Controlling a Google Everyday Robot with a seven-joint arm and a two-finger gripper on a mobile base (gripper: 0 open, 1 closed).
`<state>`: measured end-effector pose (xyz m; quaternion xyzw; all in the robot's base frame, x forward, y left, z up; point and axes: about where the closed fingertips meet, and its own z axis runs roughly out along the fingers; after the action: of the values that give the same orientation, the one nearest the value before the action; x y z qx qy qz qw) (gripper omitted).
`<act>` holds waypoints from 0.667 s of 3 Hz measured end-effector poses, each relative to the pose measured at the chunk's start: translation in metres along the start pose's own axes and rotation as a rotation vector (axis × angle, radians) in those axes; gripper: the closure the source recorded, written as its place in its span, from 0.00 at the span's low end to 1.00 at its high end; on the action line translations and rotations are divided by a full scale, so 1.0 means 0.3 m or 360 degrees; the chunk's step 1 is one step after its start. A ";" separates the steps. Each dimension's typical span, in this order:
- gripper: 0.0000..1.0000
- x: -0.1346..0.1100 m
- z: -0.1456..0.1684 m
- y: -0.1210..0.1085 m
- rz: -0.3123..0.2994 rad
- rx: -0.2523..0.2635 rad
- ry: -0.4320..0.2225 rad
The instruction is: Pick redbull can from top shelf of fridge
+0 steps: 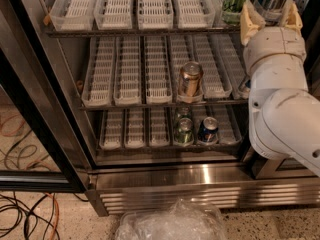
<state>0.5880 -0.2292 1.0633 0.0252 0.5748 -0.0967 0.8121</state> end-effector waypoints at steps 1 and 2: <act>0.41 0.001 0.027 -0.037 0.0022 0.0071 -0.0005; 0.41 0.001 0.044 -0.135 0.0033 0.0216 -0.0008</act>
Offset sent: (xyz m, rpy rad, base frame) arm 0.0041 -0.0524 0.0071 0.0747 -0.0330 -0.1544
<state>0.5930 -0.2710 1.0702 0.0858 0.5645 -0.1271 0.8110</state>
